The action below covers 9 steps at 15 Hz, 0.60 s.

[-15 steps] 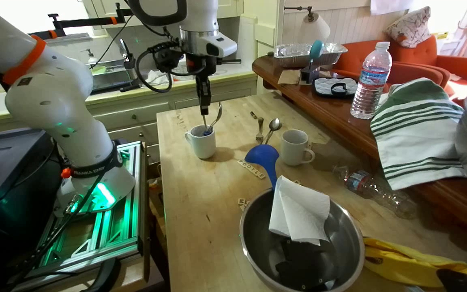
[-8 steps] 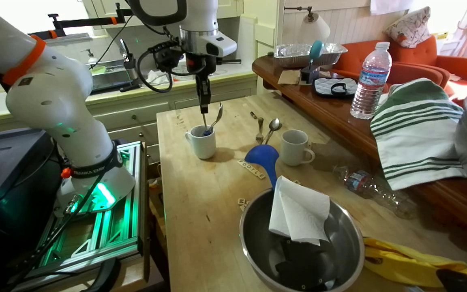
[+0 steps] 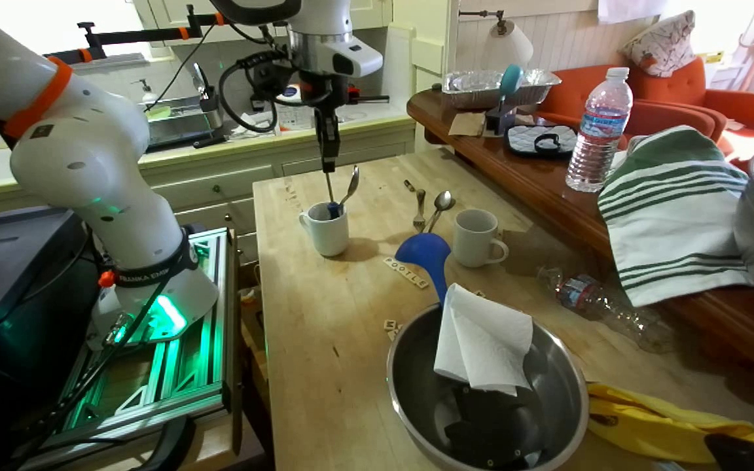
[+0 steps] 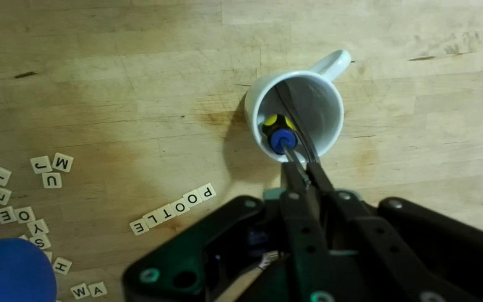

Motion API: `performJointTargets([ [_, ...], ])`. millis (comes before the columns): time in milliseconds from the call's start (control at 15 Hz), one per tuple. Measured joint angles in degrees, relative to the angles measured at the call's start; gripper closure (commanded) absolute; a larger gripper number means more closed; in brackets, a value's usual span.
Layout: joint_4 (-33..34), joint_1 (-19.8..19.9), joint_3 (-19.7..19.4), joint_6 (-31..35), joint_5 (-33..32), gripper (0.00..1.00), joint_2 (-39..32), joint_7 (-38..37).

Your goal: Move the screwdriver, which is in the cup, to the table

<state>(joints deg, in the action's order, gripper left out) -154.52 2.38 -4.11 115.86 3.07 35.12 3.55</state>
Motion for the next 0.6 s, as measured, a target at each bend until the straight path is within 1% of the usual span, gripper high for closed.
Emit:
performJointTargets([
  [267,4.3,0.0,-0.1,-6.9,1.0,0.98,1.0,-0.4],
  [600,8.7,0.4,-1.2,-12.7,4.4,0.98,1.2,-1.7],
])
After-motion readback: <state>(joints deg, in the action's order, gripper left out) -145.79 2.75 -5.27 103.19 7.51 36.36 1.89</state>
